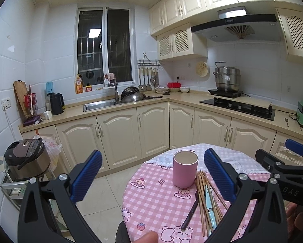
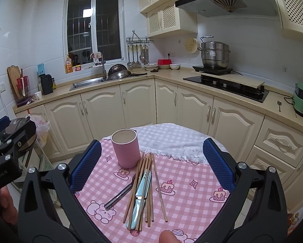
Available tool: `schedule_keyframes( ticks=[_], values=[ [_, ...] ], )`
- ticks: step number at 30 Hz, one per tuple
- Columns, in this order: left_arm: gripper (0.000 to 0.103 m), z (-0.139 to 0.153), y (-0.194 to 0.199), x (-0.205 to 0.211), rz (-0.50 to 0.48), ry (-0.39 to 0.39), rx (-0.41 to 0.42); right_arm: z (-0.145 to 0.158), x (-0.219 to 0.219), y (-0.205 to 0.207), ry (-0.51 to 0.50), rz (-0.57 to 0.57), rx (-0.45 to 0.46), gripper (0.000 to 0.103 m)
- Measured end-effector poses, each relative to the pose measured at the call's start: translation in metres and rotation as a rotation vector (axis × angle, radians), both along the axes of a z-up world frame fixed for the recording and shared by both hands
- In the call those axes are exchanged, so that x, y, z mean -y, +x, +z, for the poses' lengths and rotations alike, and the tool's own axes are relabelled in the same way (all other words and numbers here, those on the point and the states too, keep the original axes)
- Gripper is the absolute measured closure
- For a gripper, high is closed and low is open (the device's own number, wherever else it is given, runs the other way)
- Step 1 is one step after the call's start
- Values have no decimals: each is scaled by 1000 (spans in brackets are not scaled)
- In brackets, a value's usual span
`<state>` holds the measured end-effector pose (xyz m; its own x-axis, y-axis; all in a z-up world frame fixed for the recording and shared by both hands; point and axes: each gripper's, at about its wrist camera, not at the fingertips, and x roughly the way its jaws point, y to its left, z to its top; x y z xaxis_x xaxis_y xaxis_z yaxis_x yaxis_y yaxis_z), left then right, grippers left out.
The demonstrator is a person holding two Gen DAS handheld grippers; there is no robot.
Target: Organize utensils
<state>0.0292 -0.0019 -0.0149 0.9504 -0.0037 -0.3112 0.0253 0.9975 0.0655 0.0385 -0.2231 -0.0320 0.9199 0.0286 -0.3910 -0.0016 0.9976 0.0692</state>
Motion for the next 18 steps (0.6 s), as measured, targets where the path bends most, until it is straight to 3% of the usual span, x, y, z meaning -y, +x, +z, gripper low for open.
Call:
schedule_keyframes(
  ticks=[18],
  values=[
    [4,-32,70,14,-28,22,-132,-18,23,56,2,-33,-113,5]
  ],
)
